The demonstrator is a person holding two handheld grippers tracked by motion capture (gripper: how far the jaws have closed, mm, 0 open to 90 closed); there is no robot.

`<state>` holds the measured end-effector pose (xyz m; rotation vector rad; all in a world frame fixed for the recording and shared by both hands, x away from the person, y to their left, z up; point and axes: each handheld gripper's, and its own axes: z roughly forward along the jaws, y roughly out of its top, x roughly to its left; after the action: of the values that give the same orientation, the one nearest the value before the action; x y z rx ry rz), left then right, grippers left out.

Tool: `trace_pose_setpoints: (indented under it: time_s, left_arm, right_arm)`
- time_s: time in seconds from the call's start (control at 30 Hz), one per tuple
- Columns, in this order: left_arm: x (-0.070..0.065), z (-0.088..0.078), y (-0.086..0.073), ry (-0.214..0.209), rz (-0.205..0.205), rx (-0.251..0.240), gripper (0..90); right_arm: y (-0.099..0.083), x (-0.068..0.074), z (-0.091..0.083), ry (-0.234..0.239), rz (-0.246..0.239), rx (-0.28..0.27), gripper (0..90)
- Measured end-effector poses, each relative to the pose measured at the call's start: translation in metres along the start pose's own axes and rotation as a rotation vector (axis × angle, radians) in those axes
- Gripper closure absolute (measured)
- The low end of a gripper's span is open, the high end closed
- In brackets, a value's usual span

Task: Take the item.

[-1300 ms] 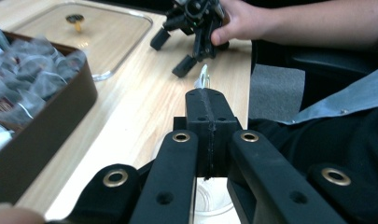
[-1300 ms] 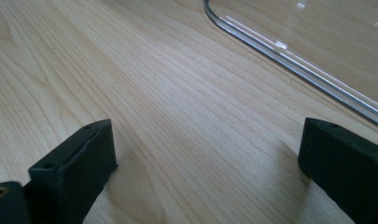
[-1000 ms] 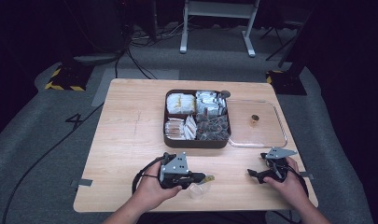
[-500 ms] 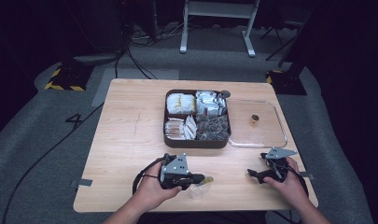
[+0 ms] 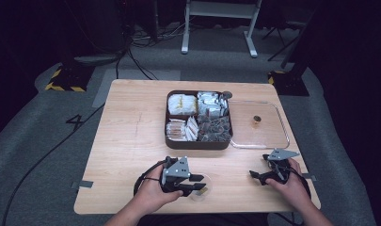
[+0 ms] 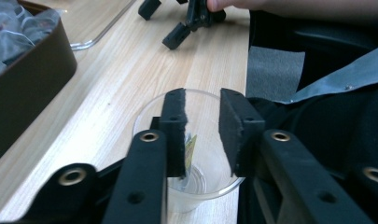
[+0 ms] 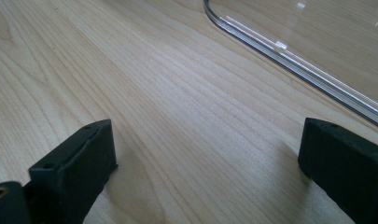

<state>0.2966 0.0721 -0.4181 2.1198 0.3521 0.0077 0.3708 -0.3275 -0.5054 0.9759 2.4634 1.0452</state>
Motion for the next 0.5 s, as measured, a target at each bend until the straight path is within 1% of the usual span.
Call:
trace_pose_setpoints:
  time_s: [0.07, 0.1, 0.13, 0.23, 0.4, 0.5]
  left_arm:
    - [0.000, -0.001, 0.001, 0.006, 0.002, -0.004, 65.7]
    - [0.001, -0.002, 0.001, 0.010, 0.003, -0.009, 59.7]
    - [0.001, -0.002, 0.001, 0.015, 0.002, -0.013, 59.7]
    - [0.003, -0.006, 0.002, 0.039, -0.006, -0.034, 52.1]
    - [0.007, -0.022, 0.003, 0.107, -0.012, -0.057, 46.6]
    - [0.010, -0.033, 0.001, 0.159, -0.023, -0.053, 43.7]
  right_arm:
    - [0.000, 0.000, 0.000, 0.000, 0.000, 0.000, 4.1]
    - [0.000, 0.000, 0.000, 0.000, 0.000, 0.000, 4.1]
    - [0.000, 0.000, 0.000, 0.000, 0.000, 0.000, 4.1]
    - [0.000, 0.000, 0.000, 0.000, 0.000, 0.000, 4.1]
    - [0.000, 0.000, 0.000, 0.003, -0.003, -0.001, 4.1]
    - [0.000, 0.000, 0.000, 0.003, -0.003, -0.001, 4.2]
